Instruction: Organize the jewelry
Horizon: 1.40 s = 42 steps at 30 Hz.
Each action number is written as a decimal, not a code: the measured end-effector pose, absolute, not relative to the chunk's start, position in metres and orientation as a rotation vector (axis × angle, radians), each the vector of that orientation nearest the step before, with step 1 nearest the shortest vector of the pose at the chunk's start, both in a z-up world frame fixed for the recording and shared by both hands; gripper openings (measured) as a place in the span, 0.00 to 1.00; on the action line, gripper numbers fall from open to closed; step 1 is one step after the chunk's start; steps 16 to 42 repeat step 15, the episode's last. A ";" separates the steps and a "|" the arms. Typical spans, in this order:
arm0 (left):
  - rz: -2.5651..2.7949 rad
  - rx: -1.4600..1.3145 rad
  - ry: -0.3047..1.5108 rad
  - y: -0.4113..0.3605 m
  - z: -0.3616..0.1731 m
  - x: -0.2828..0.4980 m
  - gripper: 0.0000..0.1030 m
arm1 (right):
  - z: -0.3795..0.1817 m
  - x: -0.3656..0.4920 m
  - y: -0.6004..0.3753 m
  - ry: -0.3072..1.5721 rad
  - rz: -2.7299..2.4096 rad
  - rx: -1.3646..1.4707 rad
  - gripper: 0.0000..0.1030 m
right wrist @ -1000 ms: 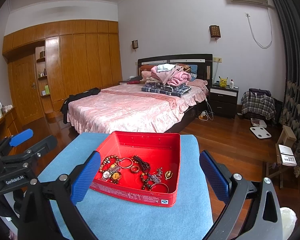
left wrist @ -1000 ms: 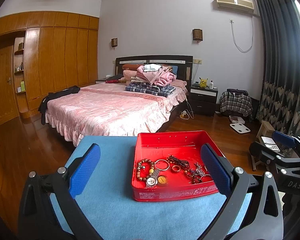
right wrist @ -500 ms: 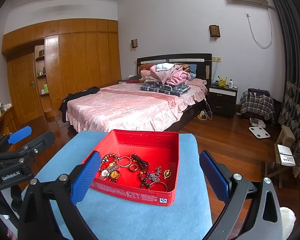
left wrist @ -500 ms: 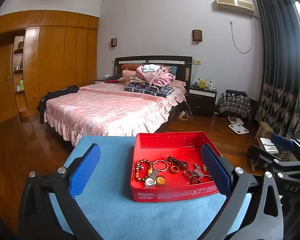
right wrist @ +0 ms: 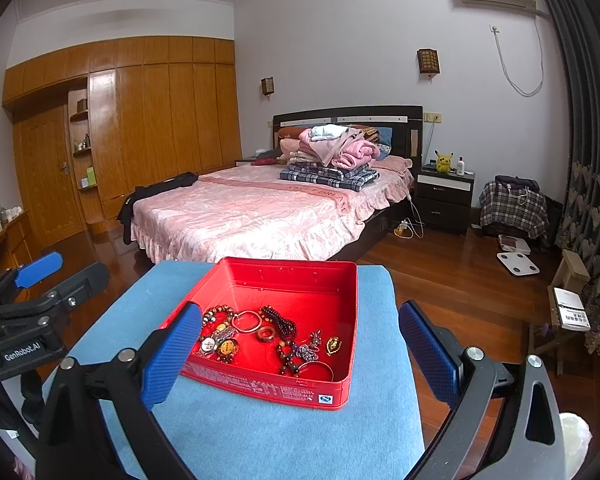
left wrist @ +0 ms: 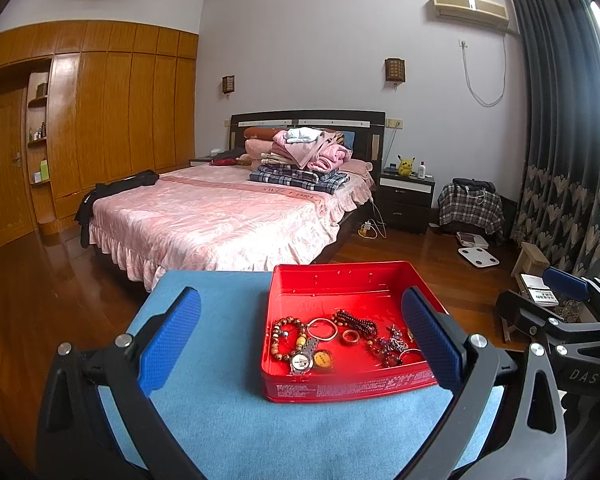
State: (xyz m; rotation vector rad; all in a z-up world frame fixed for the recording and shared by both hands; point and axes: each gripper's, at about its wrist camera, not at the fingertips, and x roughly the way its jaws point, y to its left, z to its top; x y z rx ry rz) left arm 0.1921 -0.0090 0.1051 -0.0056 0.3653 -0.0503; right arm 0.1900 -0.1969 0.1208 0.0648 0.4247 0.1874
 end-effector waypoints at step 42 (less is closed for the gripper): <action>-0.050 -0.006 0.376 -0.009 0.099 0.192 0.95 | 0.117 0.188 -0.201 0.429 0.184 0.066 0.94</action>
